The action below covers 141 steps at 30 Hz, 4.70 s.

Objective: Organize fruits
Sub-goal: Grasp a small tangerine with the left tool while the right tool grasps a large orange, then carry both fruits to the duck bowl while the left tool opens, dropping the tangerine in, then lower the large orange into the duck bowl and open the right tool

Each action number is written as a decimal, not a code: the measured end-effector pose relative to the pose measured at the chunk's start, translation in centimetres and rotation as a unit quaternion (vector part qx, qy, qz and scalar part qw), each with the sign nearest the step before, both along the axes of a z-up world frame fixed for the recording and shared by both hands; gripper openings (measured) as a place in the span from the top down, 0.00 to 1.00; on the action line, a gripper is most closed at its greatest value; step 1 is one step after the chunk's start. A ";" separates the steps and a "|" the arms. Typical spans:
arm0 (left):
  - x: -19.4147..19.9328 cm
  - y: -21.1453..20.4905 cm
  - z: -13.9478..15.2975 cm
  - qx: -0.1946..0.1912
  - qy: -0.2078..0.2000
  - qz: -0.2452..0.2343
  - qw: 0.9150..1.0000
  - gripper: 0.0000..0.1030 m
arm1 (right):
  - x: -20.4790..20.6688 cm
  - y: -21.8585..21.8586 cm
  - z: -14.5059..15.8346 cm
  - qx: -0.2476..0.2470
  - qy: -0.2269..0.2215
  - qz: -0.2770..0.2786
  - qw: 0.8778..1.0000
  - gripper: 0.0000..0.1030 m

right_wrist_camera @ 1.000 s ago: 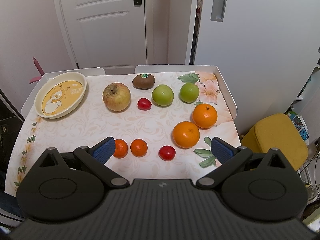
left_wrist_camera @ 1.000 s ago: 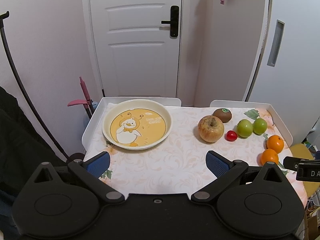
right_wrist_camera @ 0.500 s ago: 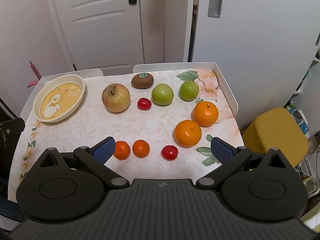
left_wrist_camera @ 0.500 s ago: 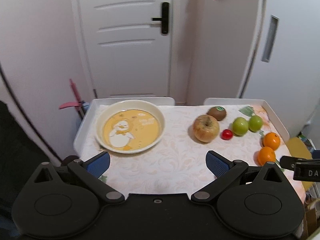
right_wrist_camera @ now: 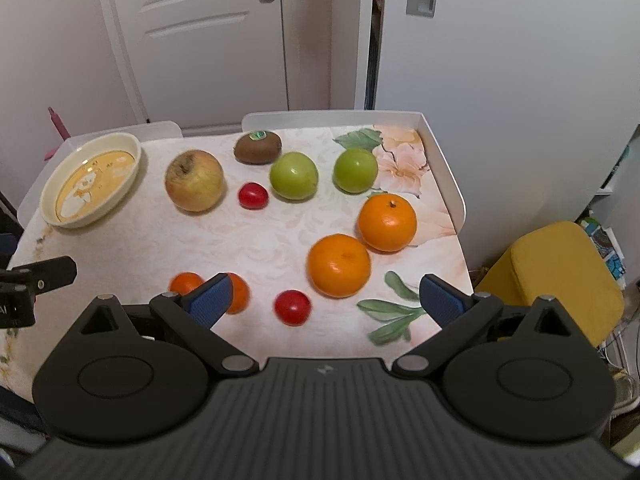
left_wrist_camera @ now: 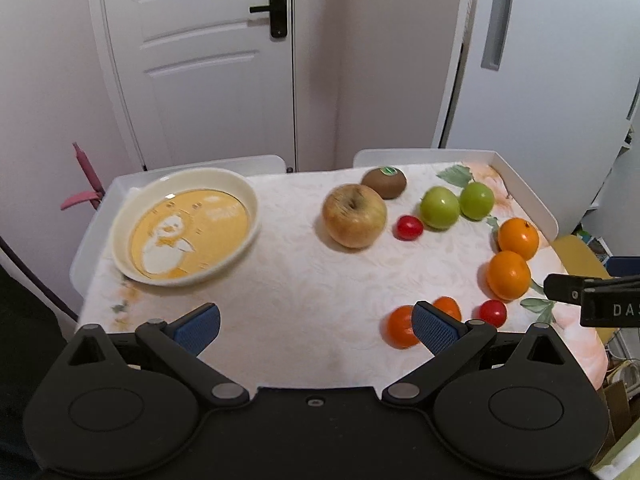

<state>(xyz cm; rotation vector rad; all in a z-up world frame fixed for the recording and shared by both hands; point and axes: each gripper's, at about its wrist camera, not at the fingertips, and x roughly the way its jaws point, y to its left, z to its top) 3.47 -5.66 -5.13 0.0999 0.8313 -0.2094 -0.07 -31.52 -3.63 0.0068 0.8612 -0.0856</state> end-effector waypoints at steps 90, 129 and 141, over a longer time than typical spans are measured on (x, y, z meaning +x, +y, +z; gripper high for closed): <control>9.1 9.0 2.0 0.042 -0.050 0.112 0.992 0.59 | 14.3 12.2 2.3 0.099 -0.034 0.171 0.980 0.29; 21.9 15.3 -5.1 0.064 -0.015 0.013 0.998 0.02 | 24.8 20.6 -1.9 0.077 0.000 0.133 0.988 0.29; 19.7 16.9 -4.2 0.052 0.015 0.044 0.998 0.02 | 26.9 24.5 -3.4 0.040 0.017 0.238 0.970 0.29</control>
